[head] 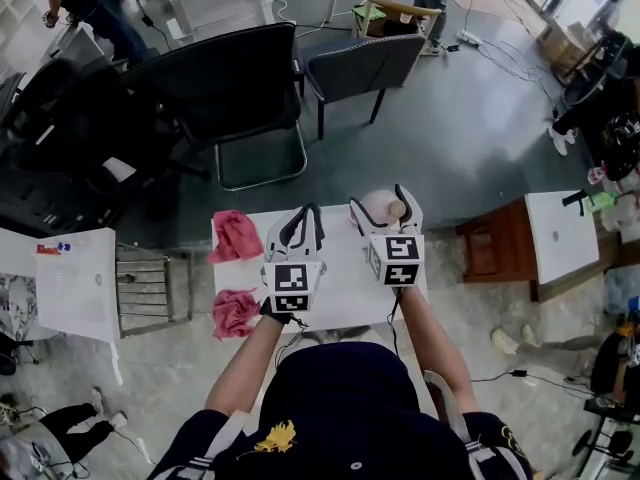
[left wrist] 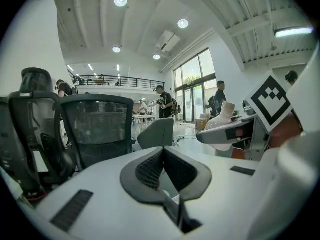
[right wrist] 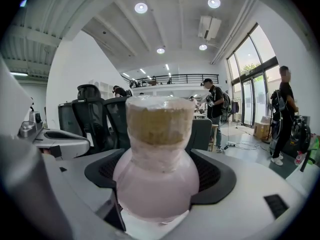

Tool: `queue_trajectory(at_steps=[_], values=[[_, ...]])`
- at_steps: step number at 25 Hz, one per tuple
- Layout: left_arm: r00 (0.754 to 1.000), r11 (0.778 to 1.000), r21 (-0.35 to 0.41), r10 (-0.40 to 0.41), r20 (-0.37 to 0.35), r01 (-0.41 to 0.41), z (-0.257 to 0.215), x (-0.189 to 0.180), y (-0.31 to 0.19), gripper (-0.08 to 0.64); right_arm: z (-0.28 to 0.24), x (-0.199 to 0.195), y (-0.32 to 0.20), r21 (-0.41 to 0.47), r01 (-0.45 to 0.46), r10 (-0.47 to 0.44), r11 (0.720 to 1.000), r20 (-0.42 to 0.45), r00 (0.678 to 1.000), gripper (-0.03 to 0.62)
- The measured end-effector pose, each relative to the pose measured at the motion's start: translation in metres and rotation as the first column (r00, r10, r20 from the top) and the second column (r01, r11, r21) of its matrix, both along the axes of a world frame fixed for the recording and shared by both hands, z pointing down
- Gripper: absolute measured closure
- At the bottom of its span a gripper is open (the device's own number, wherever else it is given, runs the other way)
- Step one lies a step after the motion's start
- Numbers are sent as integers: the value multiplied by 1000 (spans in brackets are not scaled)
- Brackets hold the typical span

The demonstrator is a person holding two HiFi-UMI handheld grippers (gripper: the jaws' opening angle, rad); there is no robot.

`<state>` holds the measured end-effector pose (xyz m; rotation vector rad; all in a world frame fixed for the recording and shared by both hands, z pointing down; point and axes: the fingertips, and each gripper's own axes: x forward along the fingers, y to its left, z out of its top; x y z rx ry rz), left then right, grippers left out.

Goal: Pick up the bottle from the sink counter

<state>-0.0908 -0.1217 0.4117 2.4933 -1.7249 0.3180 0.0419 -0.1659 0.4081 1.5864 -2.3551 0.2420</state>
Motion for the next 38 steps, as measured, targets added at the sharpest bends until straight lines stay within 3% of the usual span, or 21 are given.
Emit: queue_trajectory(at_steps=[9,19,38], values=[[999,997,49,-53,7,53,-25,-36,18,541,-36,-37,26,46,61,-63,997,27,998,163],[999,995,94,-44,24,42,-44,-57,37,541,-60,-63,59,66,120,-122,991,25,992,163],[1000,989,150,4,5,-4,-68,-38,52,541,-64,-37,90,55,80,-83,995,48,995,163]])
